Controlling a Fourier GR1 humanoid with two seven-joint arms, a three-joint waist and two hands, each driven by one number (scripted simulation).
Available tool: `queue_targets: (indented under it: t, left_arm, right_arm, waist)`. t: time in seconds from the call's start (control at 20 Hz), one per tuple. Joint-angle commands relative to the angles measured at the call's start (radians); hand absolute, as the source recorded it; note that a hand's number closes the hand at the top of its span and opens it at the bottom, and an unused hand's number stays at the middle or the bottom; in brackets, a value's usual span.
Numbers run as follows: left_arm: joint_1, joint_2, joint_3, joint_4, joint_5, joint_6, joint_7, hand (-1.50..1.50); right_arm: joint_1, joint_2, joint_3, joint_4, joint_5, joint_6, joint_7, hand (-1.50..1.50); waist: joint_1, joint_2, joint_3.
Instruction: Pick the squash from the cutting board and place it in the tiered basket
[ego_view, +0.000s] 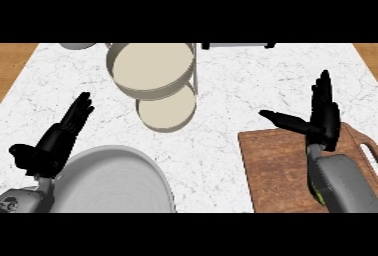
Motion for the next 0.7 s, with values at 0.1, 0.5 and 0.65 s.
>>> queue_targets:
  t: [0.1,0.5,0.65]
  left_arm:
    - [0.046,-0.123,-0.085,0.040,-0.015,0.012,-0.025,0.00]
    - [0.038,-0.062,-0.021,0.003,0.026,-0.022,0.015,0.00]
    - [0.036,-0.060,-0.025,-0.013,0.033,-0.034,0.029,0.00]
  right_arm:
    - [0.016,-0.178,0.125,-0.083,0.179,-0.027,0.227,-1.50]
    - [-0.011,-0.509,0.343,-0.055,0.354,0.328,0.632,-1.50]
    - [-0.067,-0.558,0.410,-0.145,0.354,0.489,0.793,-1.50]
  waist:
    - [-0.036,0.001,-0.026]
    - [-0.035,-0.001,-0.040]
    - [-0.022,-0.005,-0.036]
